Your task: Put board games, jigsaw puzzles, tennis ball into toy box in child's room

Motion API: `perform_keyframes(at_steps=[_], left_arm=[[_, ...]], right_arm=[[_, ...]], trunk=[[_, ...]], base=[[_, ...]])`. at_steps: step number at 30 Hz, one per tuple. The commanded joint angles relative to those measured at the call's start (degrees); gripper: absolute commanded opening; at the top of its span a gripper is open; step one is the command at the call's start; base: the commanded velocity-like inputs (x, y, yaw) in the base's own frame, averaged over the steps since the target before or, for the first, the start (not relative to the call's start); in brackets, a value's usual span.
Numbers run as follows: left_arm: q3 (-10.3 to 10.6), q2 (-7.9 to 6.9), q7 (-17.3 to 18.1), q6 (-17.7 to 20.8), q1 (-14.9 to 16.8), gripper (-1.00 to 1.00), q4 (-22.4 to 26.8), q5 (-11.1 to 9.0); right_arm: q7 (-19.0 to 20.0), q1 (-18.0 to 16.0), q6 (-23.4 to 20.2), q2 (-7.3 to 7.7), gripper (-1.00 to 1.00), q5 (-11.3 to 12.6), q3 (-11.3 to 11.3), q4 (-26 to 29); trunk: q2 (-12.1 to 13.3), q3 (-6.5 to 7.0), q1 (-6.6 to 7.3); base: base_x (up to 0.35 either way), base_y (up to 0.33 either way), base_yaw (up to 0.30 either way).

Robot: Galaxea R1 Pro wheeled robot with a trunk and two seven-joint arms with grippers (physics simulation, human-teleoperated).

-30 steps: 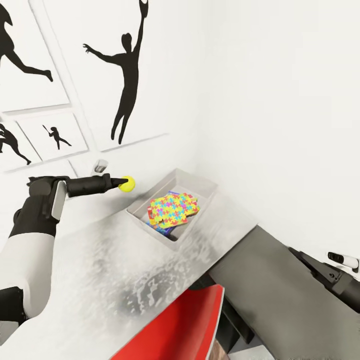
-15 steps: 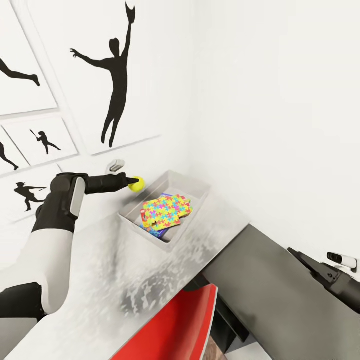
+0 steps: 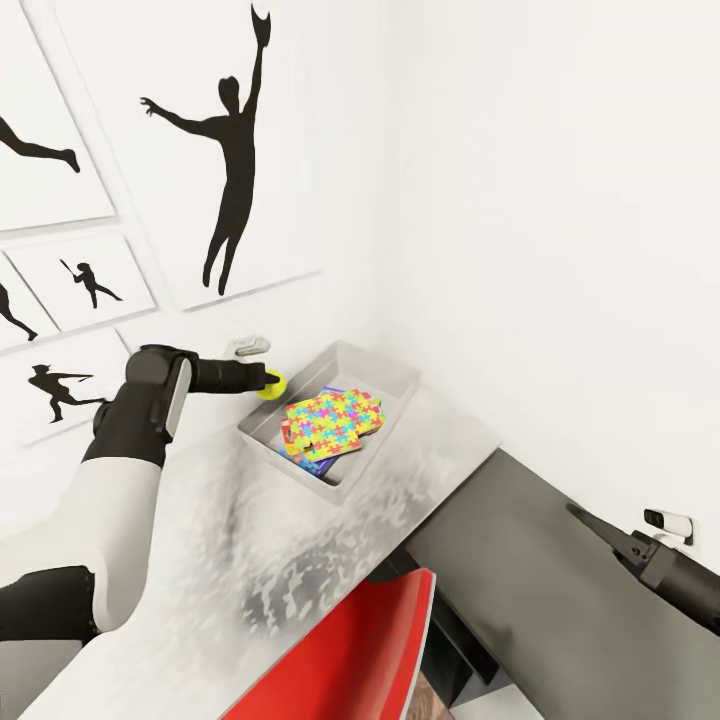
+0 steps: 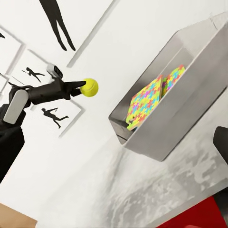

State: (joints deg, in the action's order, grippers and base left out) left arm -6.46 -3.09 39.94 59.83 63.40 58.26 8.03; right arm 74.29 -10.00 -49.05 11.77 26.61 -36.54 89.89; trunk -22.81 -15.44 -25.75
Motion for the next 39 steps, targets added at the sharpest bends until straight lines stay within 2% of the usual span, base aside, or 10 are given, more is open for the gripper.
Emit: perform_keyframes(at_steps=[1,4,10,13,16,23,26,31,36,39], left_arm=[[-0.05,0.23,-0.2,0.17,0.06,-1.0,-0.01,0.86],[0.14,1.26,-3.42,0.17,0.06,-1.0,-0.06,1.02],[0.3,1.81,-4.5,0.17,0.06,-1.0,-0.28,1.1],[0.4,1.84,-4.64,0.17,0.06,-1.0,-0.51,1.11],[0.51,1.9,-5.69,0.17,0.06,-1.0,-0.99,1.13],[0.49,2.02,-13.52,0.17,0.06,-1.0,-1.63,1.1],[0.49,3.3,-15.89,0.17,0.11,-1.0,-1.63,1.16],[0.52,5.52,-18.81,0.05,0.14,-1.0,-1.54,1.24],[0.49,9.22,-26.84,-0.05,0.15,-1.0,-1.5,1.18],[0.5,10.35,-29.4,-0.05,0.15,-1.0,-1.5,1.19]], right_arm=[[0.05,0.09,-0.87,0.02,1.0,0.17,-0.01,0.27],[0.03,-0.25,-4.69,-0.03,1.0,0.19,-0.16,0.63],[-0.2,-0.84,-9.26,0.21,1.0,0.2,-0.19,0.72],[-1.12,-0.93,-10.01,0.32,1.0,0.2,-0.2,0.73],[-4.19,-0.97,-10.2,0.32,1.0,0.2,-0.2,0.73],[-7.27,-1.73,-10.31,0.04,1.0,0.2,0.59,0.73],[-7.38,-1.79,-10.07,0.12,1.0,0.14,1.83,0.73],[-7.48,-1.86,-9.8,0.09,1.0,0.11,2.3,0.73],[-7.76,-1.87,-9.47,0.05,1.0,0.11,2.35,0.73],[-7.84,-1.77,-9.38,-0.04,1.0,0.13,2.35,0.73]], trunk=[[-0.11,-0.11,-0.03],[-0.11,-0.11,-0.03],[-0.11,-0.11,-0.03],[-0.11,-0.11,-0.03],[-0.11,-0.11,-0.03],[-0.11,-0.11,-0.03],[-0.11,-0.11,-0.03],[-0.11,-0.11,-0.03],[-0.11,-0.11,-0.03],[-0.11,-0.11,-0.03]], base=[[0.0,0.0,0.0],[0.0,0.0,0.0],[0.0,0.0,0.0],[0.0,0.0,0.0],[0.0,0.0,0.0],[0.0,0.0,0.0],[0.0,0.0,0.0],[0.0,0.0,0.0],[0.0,0.0,0.0],[0.0,0.0,0.0]])
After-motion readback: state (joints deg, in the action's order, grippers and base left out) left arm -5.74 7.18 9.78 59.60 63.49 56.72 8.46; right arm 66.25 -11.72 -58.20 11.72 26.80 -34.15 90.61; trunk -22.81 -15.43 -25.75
